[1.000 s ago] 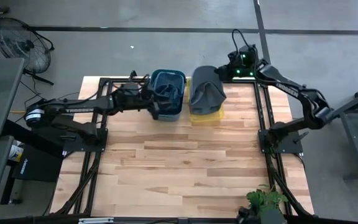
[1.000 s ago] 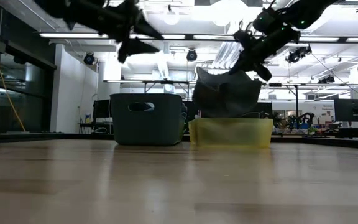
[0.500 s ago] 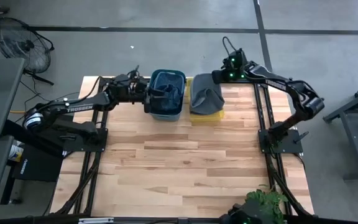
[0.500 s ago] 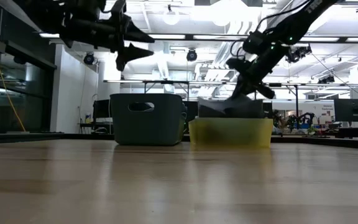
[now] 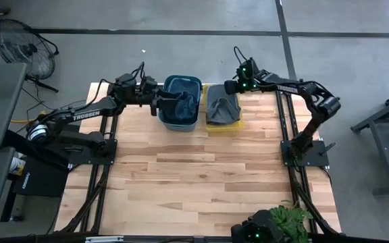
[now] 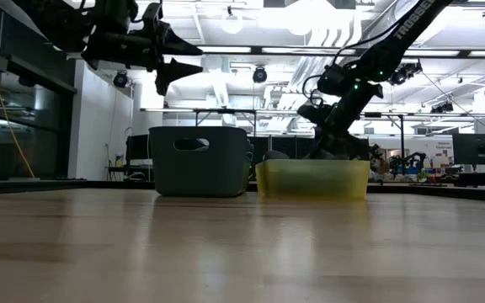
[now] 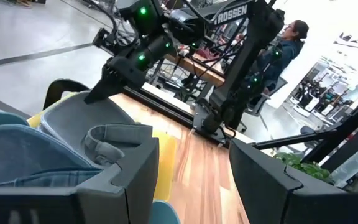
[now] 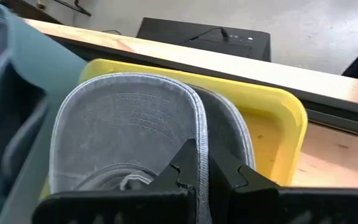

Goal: Pick & Place hat
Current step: Put the gray cap into the yellow bin

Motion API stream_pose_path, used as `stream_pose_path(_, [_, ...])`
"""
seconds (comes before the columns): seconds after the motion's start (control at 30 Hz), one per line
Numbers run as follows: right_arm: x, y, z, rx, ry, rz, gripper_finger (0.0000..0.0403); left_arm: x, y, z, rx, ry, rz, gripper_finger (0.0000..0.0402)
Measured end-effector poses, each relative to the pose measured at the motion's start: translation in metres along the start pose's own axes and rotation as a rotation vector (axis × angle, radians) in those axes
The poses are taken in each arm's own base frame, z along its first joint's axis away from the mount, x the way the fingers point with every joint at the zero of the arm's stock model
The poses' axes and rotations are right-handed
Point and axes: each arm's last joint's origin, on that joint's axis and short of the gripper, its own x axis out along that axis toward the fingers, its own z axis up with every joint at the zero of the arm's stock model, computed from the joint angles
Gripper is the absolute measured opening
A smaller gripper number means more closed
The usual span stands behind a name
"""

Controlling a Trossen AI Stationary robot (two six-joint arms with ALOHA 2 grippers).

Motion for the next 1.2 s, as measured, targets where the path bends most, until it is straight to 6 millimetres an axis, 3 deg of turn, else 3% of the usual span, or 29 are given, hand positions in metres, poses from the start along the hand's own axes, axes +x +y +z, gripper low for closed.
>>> stream_pose_path(0.53, [0.02, -0.007, -0.002, -0.142, -0.02, -0.072, 0.0014, 0.0, 0.0, -0.002, -0.006, 0.016, -0.003, 0.0193])
stream_pose_path(0.93, [0.019, -0.006, -0.002, -0.158, -0.003, -0.018, 0.0111, 0.0, 0.0, -0.002, -0.03, 0.025, -0.008, 0.0193])
stream_pose_path(1.2, [-0.003, 0.002, 0.007, -0.178, -0.055, 0.046, 0.0182, 0.0, -0.002, -0.003, -0.045, 0.048, -0.062, 0.0193])
